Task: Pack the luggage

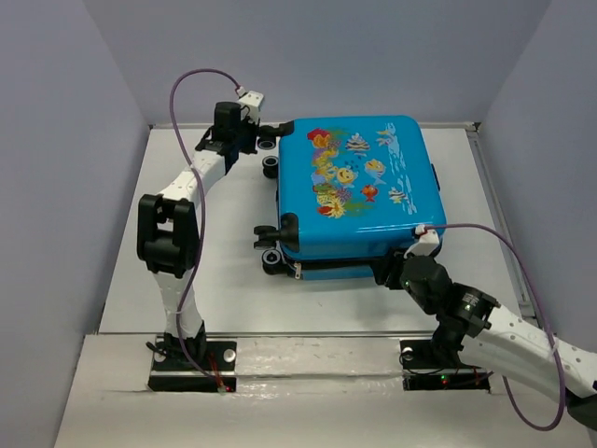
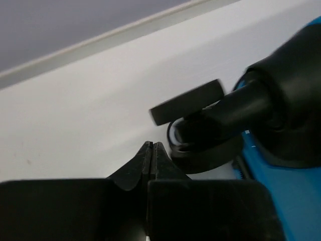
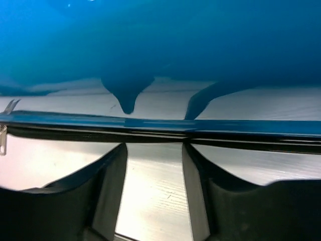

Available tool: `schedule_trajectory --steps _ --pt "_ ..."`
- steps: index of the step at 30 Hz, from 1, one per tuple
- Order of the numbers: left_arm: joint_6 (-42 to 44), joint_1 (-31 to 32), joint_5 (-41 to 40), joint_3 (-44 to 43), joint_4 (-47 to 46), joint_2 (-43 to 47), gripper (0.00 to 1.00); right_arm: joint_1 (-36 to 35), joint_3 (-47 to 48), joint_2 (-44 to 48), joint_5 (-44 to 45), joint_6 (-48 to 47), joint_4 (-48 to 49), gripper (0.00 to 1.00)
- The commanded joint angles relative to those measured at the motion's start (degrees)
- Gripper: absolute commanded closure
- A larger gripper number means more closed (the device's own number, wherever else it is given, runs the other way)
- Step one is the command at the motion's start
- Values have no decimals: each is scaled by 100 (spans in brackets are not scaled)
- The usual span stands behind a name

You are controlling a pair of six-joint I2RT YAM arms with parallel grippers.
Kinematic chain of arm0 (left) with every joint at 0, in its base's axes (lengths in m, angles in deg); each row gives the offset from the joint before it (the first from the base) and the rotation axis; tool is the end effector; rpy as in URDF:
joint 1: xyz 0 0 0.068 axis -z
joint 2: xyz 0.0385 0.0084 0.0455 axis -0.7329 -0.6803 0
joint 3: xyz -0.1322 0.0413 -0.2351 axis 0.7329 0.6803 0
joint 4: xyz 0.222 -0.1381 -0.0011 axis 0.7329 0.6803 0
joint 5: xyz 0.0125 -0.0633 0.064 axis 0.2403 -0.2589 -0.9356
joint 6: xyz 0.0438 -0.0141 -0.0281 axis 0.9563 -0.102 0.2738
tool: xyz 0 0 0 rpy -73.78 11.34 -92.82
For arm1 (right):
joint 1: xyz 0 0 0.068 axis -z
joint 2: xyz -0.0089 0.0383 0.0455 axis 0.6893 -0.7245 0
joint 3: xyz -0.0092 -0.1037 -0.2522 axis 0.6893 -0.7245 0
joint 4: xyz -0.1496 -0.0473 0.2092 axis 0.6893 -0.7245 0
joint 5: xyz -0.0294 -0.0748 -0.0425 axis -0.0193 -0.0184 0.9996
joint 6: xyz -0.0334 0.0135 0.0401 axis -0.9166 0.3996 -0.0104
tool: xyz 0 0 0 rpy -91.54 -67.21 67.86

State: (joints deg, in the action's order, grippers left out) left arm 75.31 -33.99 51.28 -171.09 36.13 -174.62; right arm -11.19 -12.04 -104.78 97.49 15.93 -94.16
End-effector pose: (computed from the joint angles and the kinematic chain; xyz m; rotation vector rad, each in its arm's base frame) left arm 0.4582 -0.1147 0.3068 0.5292 1.8260 -0.2322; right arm 0.0940 0.1020 0.2334 0.0599 2.0437 0.4978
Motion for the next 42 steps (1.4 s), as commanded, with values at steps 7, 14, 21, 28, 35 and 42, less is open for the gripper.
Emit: schedule_trajectory --steps 7,14,21,28,35,42 --pt "-1007 21 -1239 1144 -476 368 94 1528 298 -227 120 -434 157 71" --pt "-1903 -75 -1080 1452 -785 1237 94 3382 395 -621 -1039 -856 693 69" --pt "-2555 -207 -1589 1856 -969 2222 94 5677 833 -2149 -2993 -751 2205 58" --pt "-2276 -392 -870 1944 -390 2513 76 5758 2265 -4074 -3985 -979 3120 40" --pt "-1748 -418 -422 2172 567 2750 17 5758 3812 -5578 -4890 -1226 3173 29" --pt "-1536 -462 -1106 2963 534 3532 2 5758 3666 -5528 -5436 -1182 3146 24"
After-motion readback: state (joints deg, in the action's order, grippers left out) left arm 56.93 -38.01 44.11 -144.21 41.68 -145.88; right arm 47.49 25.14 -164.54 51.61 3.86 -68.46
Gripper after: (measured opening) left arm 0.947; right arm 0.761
